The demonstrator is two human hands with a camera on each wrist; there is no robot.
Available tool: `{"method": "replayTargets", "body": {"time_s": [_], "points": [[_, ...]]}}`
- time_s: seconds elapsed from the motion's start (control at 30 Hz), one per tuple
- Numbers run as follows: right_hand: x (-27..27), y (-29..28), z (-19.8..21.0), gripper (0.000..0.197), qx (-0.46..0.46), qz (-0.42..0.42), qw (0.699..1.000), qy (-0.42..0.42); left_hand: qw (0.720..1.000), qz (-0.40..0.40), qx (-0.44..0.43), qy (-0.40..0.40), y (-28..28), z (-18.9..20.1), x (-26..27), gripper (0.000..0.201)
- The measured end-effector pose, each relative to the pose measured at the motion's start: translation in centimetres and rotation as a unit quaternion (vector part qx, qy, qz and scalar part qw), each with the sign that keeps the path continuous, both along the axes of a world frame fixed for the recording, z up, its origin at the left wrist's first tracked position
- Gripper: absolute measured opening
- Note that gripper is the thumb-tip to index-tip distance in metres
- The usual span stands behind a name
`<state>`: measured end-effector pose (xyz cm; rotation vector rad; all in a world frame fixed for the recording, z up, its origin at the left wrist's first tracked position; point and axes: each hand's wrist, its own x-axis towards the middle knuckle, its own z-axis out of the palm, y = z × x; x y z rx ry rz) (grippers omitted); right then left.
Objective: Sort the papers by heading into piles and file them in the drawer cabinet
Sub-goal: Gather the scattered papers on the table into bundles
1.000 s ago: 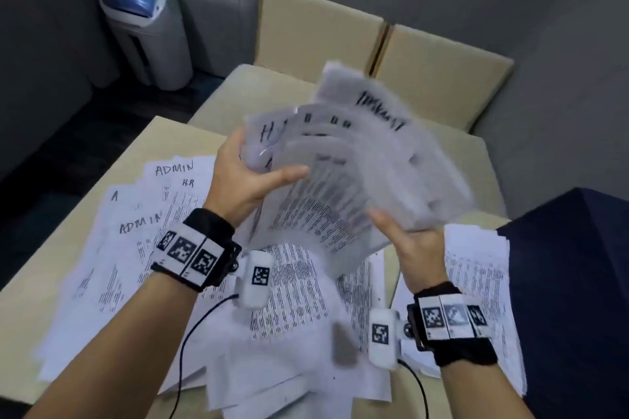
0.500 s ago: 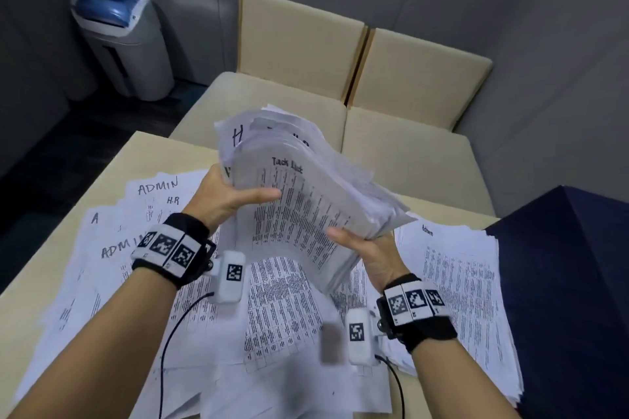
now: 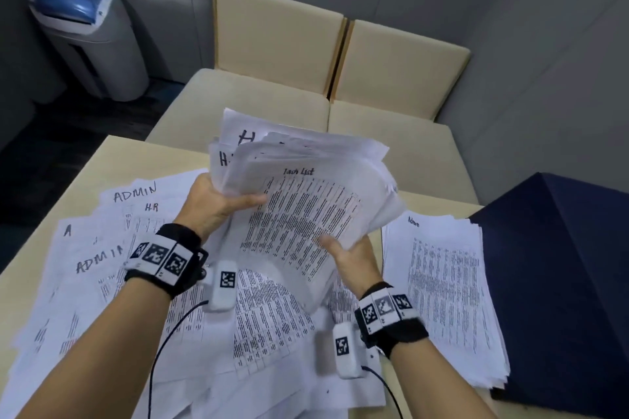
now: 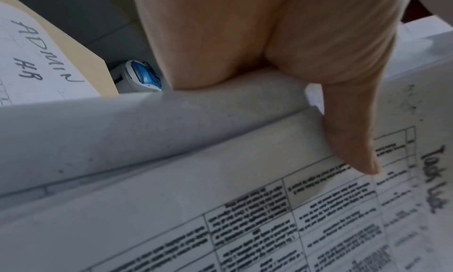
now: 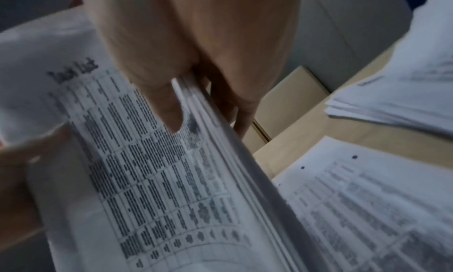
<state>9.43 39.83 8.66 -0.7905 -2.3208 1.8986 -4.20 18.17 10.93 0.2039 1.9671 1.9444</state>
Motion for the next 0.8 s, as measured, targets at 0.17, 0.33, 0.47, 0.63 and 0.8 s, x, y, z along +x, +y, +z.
{"method": "replayTargets", "body": {"time_s": [0.17,0.33,0.47,0.63,0.8], "points": [[1.1,1.8,2.8,0.015,0.037,-0.063,0.996,0.059,1.000,0.005,0.002,0.011,2.2,0.7,1.0,0.042],[3.1,7.6,4.7,0.021,0.065,-0.142,0.987,0.042,0.999,-0.048,-0.001,-0.021,7.5,0.7,2.8,0.042],[6.4,14.7,2.6,0.023,0.111,-0.182,0.973,-0.085,0.975,-0.193,-0.101,-0.050,12.3,-2.9,6.1,0.016],[9.8,21.6,-1.6,0.032,0.198,-0.183,0.931,-0.246,0.931,-0.305,-0.187,-0.074,17.4,-7.8,12.0,0.027],[10.5,24.1,-4.5,0.029,0.268,-0.176,0.888,-0.329,0.916,-0.236,-0.322,-0.047,13.6,-12.3,12.7,0.028]]}}
